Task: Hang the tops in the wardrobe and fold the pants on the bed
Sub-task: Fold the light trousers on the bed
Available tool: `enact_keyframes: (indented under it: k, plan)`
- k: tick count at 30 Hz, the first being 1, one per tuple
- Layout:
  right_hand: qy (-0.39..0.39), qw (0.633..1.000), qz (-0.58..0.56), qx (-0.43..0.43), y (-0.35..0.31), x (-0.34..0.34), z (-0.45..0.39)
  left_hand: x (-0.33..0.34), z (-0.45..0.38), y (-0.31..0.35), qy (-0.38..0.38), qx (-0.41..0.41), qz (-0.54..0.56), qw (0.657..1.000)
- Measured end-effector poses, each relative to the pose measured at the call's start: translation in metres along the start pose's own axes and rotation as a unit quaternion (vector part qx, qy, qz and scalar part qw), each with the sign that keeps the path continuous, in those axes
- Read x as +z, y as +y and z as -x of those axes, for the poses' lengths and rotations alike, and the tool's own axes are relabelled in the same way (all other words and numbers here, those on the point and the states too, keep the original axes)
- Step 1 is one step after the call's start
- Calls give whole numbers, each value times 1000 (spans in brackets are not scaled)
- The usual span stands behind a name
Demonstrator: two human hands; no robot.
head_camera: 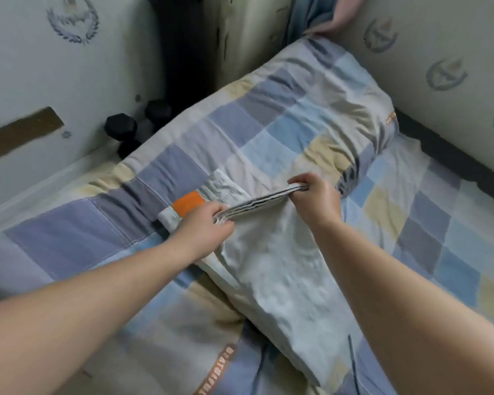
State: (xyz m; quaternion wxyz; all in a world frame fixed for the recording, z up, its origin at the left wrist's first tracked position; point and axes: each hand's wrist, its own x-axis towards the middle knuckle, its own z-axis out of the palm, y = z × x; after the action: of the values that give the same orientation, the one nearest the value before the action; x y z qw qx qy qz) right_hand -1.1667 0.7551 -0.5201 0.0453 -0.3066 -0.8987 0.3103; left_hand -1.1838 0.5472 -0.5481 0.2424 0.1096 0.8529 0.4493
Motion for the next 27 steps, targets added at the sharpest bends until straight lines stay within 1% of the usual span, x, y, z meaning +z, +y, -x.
enact_keyframes:
  k: [3,5,7,8,10,12,13,15,18,20,22,24,27]
  plan:
    - [-46,999,22,2,-44,47,-29,-42,-36,-34,52,-43,14,998]
    - [-58,998,28,4,-62,74,-47,-63,-59,-53,68,-58,-2,996]
    - [-75,996,38,4,-67,92,-60,-72,-78,-65,56,-58,-33,996]
    - [-99,994,35,9,-68,103,-66,-75,-86,-73,44,-62,-50,996]
    - [-158,986,14,43,-61,118,-71,-74,-98,-89,18,-78,-101,992]
    - [-183,981,12,68,-48,124,-69,-68,-100,-103,13,-86,-164,983]
    - [-184,980,21,68,-40,124,-67,-64,-98,-107,17,-74,-184,980]
    - [-189,979,54,56,-18,118,-58,-48,-87,-112,-2,-26,-203,979]
    - [-195,976,75,54,20,98,-42,-10,-65,-108,-83,46,-207,974]
    - [-197,974,79,78,52,77,-31,20,-50,-100,-136,84,-214,964]
    - [-199,970,92,102,81,58,-18,45,-36,-97,-184,122,-229,948]
    - [-191,966,113,133,119,33,-2,81,-24,-90,-238,174,-256,921]
    - [-170,959,121,192,175,12,23,134,-13,-83,-268,221,-305,887]
